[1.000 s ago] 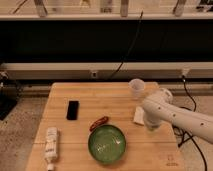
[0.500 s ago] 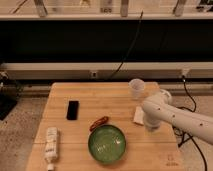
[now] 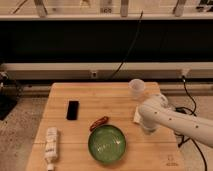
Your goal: Push the ceramic bowl across the table
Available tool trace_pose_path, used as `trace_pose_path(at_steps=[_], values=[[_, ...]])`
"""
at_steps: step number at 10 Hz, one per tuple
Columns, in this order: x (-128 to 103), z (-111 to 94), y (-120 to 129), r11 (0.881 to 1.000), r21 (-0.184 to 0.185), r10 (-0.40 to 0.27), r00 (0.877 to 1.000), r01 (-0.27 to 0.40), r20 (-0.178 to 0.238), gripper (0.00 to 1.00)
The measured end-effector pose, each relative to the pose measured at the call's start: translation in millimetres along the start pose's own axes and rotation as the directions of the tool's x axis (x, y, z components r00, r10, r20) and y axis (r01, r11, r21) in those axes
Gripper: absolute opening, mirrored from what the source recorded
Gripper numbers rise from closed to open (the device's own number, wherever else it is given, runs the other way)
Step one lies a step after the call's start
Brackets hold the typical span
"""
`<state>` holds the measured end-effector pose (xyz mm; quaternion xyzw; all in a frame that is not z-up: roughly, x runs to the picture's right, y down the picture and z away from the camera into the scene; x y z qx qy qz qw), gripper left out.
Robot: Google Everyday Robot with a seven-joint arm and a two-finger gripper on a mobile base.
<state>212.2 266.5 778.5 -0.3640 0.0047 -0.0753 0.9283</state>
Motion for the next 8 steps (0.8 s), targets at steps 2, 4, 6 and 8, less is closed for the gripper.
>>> trace_pose_path(at_steps=[2,4,6,8], values=[[-17.8,5.6,-1.6,1.000,0.005,-0.031,1.000,0.031,0.006,0.02],[-17.8,8.3,0.9,0.999,0.000,-0.046,0.999,0.046,0.004,0.02],[-33.7,9.8,0.4,0.997,-0.005,-0.083,0.997,0.083,0.000,0.02],[-59.6,8.8,-3.6,0.993,-0.008,-0.121,0.993,0.121,-0.005,0.02]])
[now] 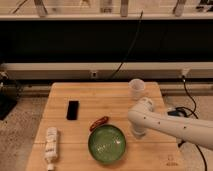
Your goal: Push the ceramic bowl across the table
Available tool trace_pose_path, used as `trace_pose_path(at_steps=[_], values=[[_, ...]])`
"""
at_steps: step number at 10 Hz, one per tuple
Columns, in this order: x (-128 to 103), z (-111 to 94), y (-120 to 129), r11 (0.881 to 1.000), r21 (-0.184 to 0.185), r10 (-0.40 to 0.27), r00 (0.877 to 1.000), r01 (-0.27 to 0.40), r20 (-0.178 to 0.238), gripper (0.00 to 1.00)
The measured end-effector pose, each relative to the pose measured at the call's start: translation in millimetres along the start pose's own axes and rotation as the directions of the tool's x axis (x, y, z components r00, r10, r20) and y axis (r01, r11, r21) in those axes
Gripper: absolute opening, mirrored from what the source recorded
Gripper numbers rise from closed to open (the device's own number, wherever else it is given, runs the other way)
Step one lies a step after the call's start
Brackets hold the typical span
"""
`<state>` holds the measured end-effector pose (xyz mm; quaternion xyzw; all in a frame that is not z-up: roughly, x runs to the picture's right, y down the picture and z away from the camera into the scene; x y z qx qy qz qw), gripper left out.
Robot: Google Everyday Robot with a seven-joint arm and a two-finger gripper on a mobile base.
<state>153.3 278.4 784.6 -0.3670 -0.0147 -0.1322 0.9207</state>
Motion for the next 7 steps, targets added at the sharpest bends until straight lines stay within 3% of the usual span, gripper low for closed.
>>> trace_pose_path(at_steps=[4,7], values=[[-31.6,-3.4,-6.2,0.997,-0.012,-0.074,0.997,0.074,-0.015,0.02],[-50.9,-5.2,-8.5,0.996,-0.011,-0.092,0.996,0.092,-0.021,0.02]])
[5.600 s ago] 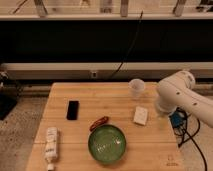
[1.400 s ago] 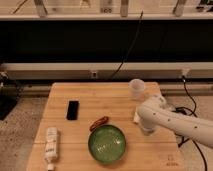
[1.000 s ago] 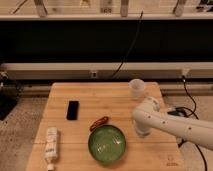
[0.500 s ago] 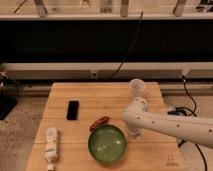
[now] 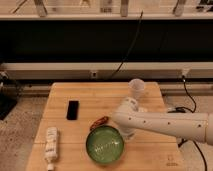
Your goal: Push the ceramic bowl across the table
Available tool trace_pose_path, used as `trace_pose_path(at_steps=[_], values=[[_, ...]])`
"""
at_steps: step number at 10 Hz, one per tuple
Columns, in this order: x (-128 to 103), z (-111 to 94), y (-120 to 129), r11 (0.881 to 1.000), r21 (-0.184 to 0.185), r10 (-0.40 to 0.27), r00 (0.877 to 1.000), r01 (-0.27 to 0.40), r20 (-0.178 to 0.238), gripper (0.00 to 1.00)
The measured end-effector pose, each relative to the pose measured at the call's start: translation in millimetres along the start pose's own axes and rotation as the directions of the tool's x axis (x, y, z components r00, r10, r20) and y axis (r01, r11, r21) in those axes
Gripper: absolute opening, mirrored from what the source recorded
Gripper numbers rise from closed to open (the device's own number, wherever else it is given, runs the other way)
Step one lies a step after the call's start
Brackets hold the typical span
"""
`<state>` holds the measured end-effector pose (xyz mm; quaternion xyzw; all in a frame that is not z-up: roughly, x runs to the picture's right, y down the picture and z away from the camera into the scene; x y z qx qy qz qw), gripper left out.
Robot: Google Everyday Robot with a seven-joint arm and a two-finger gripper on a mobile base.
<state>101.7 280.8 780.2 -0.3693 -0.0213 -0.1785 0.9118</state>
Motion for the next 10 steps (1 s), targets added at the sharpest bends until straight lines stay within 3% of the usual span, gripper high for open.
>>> trace_pose_path(at_steps=[10], values=[[-25.1,-0.3,-9.8,0.999,-0.008,-0.037,0.999,0.037,-0.016,0.02]])
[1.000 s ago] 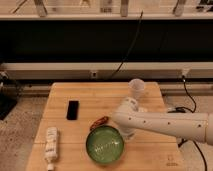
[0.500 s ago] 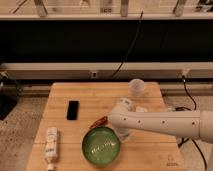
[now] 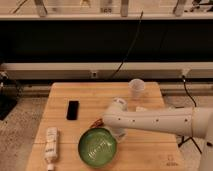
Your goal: Push the ceramic bowl across the table
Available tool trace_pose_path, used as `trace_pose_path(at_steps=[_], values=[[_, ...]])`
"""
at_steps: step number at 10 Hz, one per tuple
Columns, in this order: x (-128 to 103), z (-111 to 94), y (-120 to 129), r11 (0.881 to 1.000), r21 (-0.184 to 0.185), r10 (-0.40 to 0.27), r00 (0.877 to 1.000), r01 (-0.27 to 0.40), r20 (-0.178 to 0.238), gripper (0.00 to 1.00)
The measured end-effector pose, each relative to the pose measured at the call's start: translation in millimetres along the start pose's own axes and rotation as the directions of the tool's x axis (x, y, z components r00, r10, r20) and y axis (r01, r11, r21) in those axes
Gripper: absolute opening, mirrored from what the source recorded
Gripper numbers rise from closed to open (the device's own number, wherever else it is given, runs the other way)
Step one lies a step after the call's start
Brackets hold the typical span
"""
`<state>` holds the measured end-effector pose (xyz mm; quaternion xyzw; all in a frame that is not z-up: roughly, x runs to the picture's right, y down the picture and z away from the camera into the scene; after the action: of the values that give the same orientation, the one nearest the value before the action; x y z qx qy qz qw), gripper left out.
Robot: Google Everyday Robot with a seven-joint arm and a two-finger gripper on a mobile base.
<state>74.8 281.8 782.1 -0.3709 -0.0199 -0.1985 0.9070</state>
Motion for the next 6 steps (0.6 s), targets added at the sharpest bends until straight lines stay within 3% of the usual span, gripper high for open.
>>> trace_pose_path(at_steps=[6], values=[[-20.3,-0.6,-11.0,1.000,0.005,-0.020,1.000,0.020,0.000,0.02]])
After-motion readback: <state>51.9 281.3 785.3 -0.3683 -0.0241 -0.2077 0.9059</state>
